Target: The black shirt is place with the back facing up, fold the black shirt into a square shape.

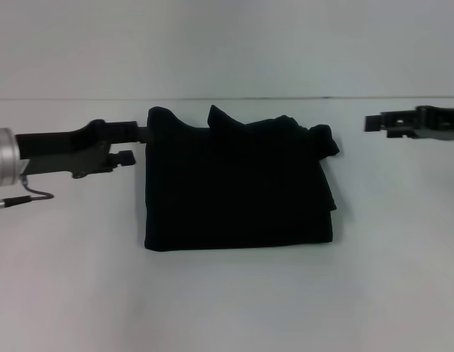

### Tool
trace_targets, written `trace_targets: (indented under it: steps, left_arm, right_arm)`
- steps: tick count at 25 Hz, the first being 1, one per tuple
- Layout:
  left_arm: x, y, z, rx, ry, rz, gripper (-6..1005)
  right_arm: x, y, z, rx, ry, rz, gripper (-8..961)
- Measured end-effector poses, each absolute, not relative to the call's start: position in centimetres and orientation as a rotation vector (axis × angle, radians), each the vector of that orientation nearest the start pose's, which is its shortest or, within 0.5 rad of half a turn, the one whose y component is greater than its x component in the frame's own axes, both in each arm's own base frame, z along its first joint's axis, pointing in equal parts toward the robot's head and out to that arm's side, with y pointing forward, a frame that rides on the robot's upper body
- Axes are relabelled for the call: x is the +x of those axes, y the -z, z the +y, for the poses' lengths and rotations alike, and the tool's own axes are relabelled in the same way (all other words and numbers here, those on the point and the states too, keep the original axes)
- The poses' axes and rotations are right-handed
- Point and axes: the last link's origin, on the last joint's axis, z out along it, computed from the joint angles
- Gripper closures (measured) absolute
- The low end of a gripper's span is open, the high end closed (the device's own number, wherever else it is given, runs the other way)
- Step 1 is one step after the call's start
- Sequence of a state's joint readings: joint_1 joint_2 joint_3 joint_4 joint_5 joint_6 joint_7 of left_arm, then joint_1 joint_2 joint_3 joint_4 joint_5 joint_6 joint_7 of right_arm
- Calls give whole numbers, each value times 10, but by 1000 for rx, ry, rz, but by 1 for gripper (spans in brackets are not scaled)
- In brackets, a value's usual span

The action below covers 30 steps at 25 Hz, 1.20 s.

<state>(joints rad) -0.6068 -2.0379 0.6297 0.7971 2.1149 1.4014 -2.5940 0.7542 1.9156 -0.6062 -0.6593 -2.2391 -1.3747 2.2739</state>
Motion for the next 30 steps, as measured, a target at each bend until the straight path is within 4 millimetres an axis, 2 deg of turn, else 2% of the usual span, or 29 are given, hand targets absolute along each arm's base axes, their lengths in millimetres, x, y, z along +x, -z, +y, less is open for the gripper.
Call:
trace_targets:
  steps: [3,7,10,14,18,26,30]
  left_arm:
    - [-268,-55,378,-1986,831,-1935,333]
    - [-272,-59,373,-1977,901,-1916,333]
    - [-273,-59,371,-1974,921,-1910,333]
    - [-274,-57,370,-1964,952,-1907,333]
    - [-274,-57,371,-1956,987,-1905,333]
    - [-273,-52,374,-1931,1011,-1899,333]
    - [-272,-50,375,-1933,1012,-1902,333]
  right_arm:
    - [229,-62,435,-2338,-388,1403,259]
    - [204,-37,453,-2397,-198,1200,273]
    - [188,-13,459,-2450,-76,1017,282]
    - [174,9,463,-2471,-25,862,296]
    - [168,24,463,-2482,-20,757,309]
    - [171,60,461,-2494,83,648,335]
    - [169,69,463,-2485,117,614,348]
